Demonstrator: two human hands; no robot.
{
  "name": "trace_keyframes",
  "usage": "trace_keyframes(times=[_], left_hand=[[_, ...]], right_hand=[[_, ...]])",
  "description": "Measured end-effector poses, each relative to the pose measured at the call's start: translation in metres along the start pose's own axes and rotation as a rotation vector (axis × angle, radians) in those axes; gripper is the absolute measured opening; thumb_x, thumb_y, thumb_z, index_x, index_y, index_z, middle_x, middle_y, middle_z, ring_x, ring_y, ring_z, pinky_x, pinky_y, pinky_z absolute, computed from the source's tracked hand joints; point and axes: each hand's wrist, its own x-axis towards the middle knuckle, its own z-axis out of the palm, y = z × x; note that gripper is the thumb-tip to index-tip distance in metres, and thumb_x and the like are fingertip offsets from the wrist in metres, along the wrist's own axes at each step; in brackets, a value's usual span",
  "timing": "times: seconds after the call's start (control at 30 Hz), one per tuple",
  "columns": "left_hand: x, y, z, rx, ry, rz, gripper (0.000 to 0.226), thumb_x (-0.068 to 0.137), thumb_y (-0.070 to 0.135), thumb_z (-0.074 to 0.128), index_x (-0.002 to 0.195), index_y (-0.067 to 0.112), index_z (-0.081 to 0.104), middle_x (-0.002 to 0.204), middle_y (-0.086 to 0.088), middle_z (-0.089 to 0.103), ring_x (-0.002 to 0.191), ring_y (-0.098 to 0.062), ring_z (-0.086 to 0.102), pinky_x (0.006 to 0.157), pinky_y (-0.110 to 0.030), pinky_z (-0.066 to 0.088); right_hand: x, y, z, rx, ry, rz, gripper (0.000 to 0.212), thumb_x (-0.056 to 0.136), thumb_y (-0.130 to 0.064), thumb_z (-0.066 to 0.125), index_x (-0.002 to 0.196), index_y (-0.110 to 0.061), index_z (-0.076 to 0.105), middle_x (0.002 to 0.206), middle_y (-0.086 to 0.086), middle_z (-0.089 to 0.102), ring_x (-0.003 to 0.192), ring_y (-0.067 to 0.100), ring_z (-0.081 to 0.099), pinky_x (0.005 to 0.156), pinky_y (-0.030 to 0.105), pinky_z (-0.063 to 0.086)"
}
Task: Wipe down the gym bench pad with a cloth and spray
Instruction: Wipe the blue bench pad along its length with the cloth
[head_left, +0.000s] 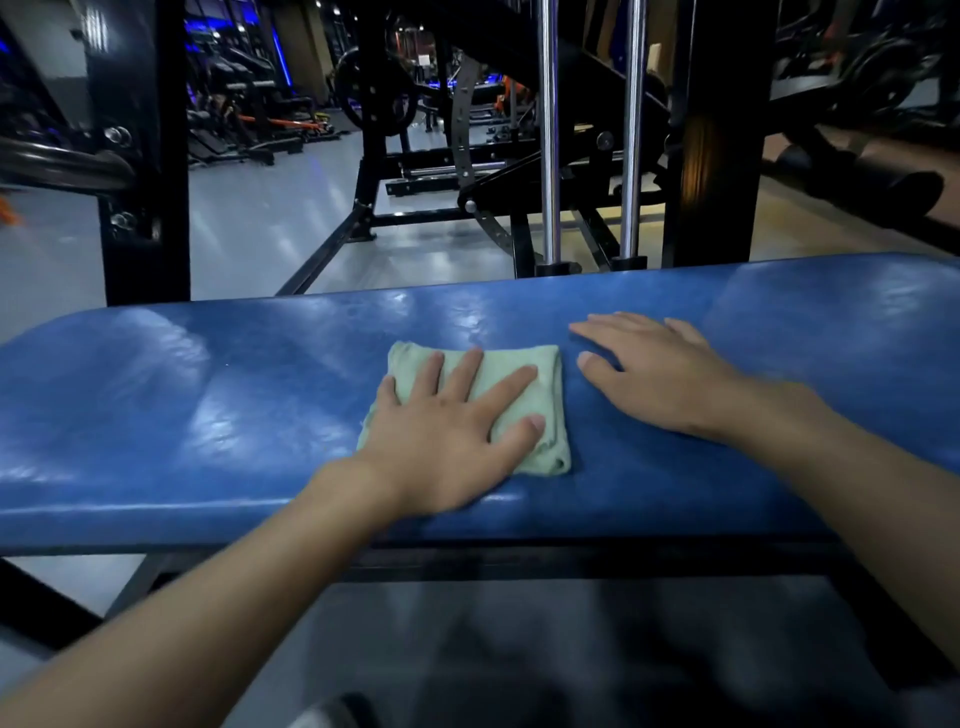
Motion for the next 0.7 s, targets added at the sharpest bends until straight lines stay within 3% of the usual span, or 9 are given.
trace_keyframes(times=[0.1, 0.43, 0.7], left_hand=[[0.040, -0.013, -0.002, -0.002, -0.005, -0.019, 0.062, 0.087, 0.078, 0.010, 0.146, 0.064, 0.000, 0.167, 0.009, -0.001, 0.152, -0.025, -0.002, 0.117, -0.062, 0.003], [0.184, -0.052, -0.023, -0.015, -0.044, -0.141, 0.065, 0.087, 0.078, 0.012, 0.148, 0.060, 0.003, 0.167, 0.006, 0.006, 0.153, -0.030, 0.003, 0.114, -0.068, 0.005], [0.117, -0.039, -0.012, -0.005, -0.033, -0.090, 0.060, 0.092, 0.074, 0.012, 0.149, 0.060, -0.001, 0.167, 0.005, -0.002, 0.153, -0.028, -0.004, 0.118, -0.061, 0.000]], right_hand=[[0.001, -0.007, 0.014, -0.003, -0.046, -0.016, 0.055, 0.101, -0.053, 0.020, 0.154, -0.040, 0.018, 0.164, -0.014, 0.009, 0.151, 0.006, 0.001, 0.121, 0.048, -0.002], [0.002, -0.006, 0.018, -0.034, -0.029, -0.017, 0.055, 0.099, -0.056, 0.017, 0.153, -0.042, 0.017, 0.164, -0.016, 0.005, 0.150, 0.005, -0.003, 0.121, 0.047, -0.002], [0.002, -0.007, 0.018, -0.040, -0.033, -0.007, 0.057, 0.098, -0.057, 0.016, 0.153, -0.043, 0.015, 0.165, -0.015, 0.004, 0.150, 0.005, -0.003, 0.121, 0.047, -0.003]])
